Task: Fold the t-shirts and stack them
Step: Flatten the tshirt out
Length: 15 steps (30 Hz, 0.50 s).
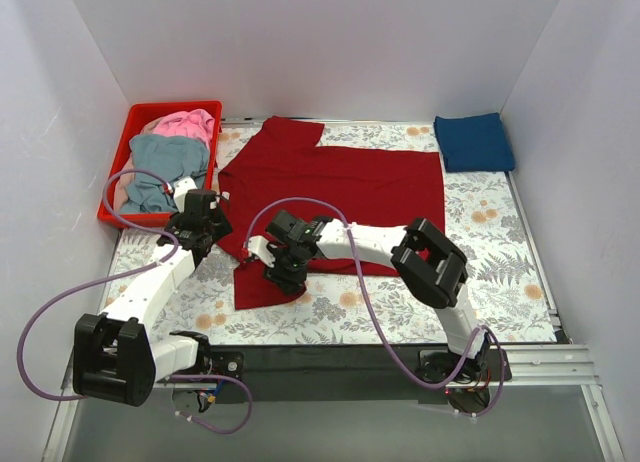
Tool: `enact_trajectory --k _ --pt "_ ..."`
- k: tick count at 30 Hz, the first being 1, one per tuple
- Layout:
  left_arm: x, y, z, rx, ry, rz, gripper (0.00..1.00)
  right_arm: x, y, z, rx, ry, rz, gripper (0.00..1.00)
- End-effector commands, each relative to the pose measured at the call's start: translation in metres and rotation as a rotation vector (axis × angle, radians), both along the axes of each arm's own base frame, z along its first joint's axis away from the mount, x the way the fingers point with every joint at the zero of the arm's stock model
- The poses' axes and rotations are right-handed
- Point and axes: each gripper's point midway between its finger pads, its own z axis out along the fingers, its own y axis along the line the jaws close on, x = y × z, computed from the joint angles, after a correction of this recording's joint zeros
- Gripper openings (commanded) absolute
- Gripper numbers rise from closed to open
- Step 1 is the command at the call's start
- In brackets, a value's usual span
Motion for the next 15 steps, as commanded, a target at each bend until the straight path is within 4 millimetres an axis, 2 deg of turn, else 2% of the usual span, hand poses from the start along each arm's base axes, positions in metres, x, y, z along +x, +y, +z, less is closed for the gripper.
enact_trajectory --k 1,4,7,10,13,14,15 --pt "0.004 0.003 0.007 -0.002 -0.025 0.019 0.57 -0.052 -0.092 -0.032 -0.323 0.165 0.016 0.45" --pt "0.006 -0.001 0.006 -0.012 -0.017 0.004 0.57 -0.067 -0.120 -0.030 -0.385 0.205 0.006 0.44" --pt "0.007 -0.004 0.003 -0.024 -0.009 -0.012 0.57 -0.076 -0.128 -0.018 -0.384 0.226 0.013 0.44" --pt "0.008 -0.008 0.001 -0.036 -0.003 -0.034 0.57 -0.075 -0.119 -0.001 -0.327 0.219 0.026 0.45" --pt "0.007 -0.016 -0.003 -0.063 0.011 -0.072 0.57 -0.064 -0.096 0.026 -0.222 0.178 0.033 0.46" --pt "0.007 -0.021 -0.006 -0.080 0.022 -0.095 0.57 -0.053 -0.086 0.041 -0.173 0.145 0.017 0.46" --pt "0.007 -0.025 -0.007 -0.093 0.025 -0.111 0.57 -0.046 -0.080 0.048 -0.148 0.134 -0.017 0.46"
